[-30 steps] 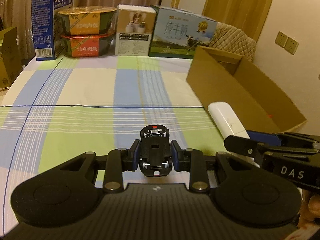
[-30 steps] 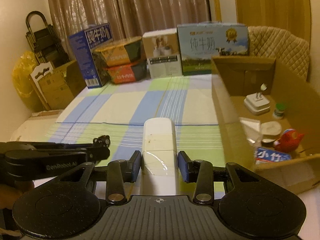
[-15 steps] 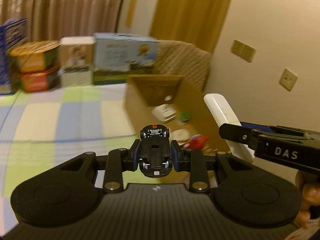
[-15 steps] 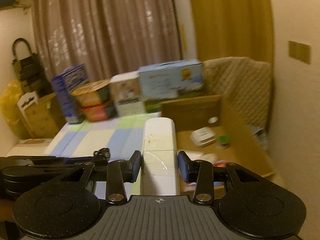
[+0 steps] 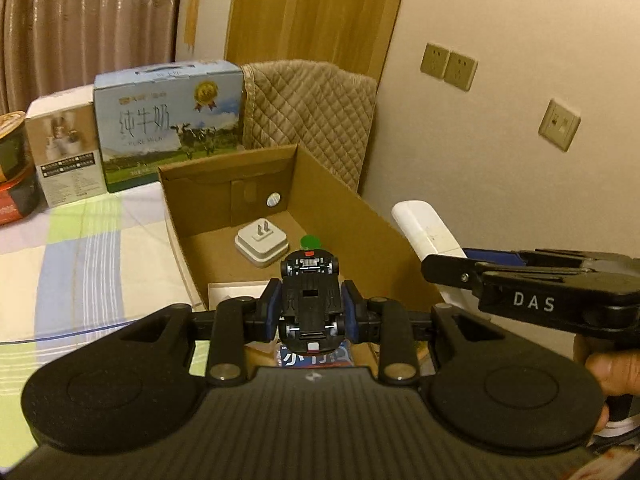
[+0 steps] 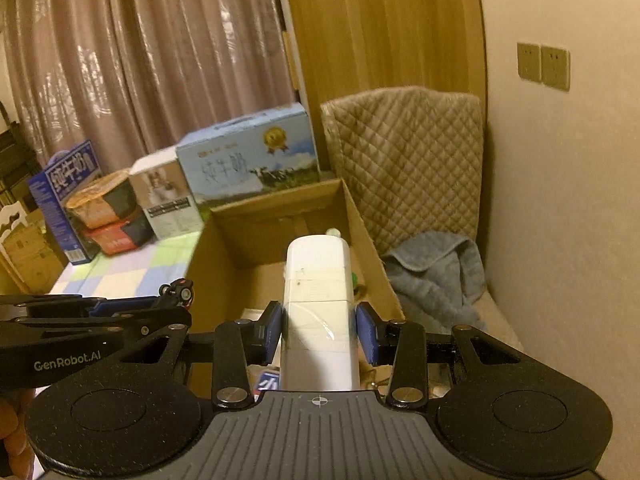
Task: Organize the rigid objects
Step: 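Open the left gripper to drop the toy car while the right releases the white stick into the box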
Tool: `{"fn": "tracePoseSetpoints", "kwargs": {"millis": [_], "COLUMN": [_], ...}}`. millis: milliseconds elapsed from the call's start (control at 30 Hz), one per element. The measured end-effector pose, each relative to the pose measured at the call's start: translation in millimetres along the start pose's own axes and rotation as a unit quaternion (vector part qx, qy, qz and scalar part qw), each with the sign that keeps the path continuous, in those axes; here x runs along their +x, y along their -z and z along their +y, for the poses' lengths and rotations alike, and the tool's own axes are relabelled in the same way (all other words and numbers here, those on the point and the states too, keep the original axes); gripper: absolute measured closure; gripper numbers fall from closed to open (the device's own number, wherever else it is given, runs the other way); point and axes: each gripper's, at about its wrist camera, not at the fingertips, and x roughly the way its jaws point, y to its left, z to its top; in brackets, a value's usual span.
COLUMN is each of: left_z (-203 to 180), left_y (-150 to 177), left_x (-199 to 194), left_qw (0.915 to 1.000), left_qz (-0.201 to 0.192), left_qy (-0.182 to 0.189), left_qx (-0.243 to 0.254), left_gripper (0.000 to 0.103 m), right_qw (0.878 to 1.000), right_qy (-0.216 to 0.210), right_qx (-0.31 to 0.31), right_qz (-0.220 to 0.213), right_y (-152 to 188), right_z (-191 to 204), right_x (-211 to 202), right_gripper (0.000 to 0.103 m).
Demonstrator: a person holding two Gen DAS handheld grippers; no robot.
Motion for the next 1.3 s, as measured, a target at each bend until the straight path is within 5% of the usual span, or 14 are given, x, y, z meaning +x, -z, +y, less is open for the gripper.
{"fn": "tracePoseSetpoints", "kwargs": {"millis": [333,467,600,1167,1200,1267,1300], "left_z": [6.3,11.8,17.0,40.1,40.4,41.2,41.6], "left_y": [6.9,7.5,5.9,17.0,18.2,20.7,22.2], "left_x": [36.4,32.7,19.3,-18.7,-21.5,-27.2,-31.0], "left_qw": [0.9995,0.9996,0.9992,0.9949,0.9943,0.9936,0.9929], "left_qz": [0.030,0.014,-0.002,-0.028,-0.030,-0.034,-0.036], "left_qy": [-0.004,-0.015,-0.030,-0.092,-0.099,-0.105,-0.110], "left_qx": [-0.002,-0.017,-0.025,-0.030,-0.026,-0.024,-0.025], "left_gripper": [0.076,0.042,0.030,0.003,0.001,0.001,0.001], "right_qw": [1.000,1.000,0.999,0.999,0.999,0.999,0.998], "right_qy": [-0.004,-0.004,-0.009,-0.038,-0.042,-0.043,-0.047], "right_qx": [0.020,0.023,0.025,0.012,0.016,0.031,0.038], "right_qz": [0.017,0.021,0.023,0.030,0.024,0.011,0.003], "right_y": [6.7,6.8,6.6,6.3,5.6,3.5,2.0], "right_z": [-18.5,-18.3,-17.8,11.8,11.9,10.3,9.4], "right_x": [26.2,30.1,31.4,46.3,46.5,43.7,40.9], "right_gripper": [0.066,0.066,0.066,0.066,0.065,0.042,0.039]}}
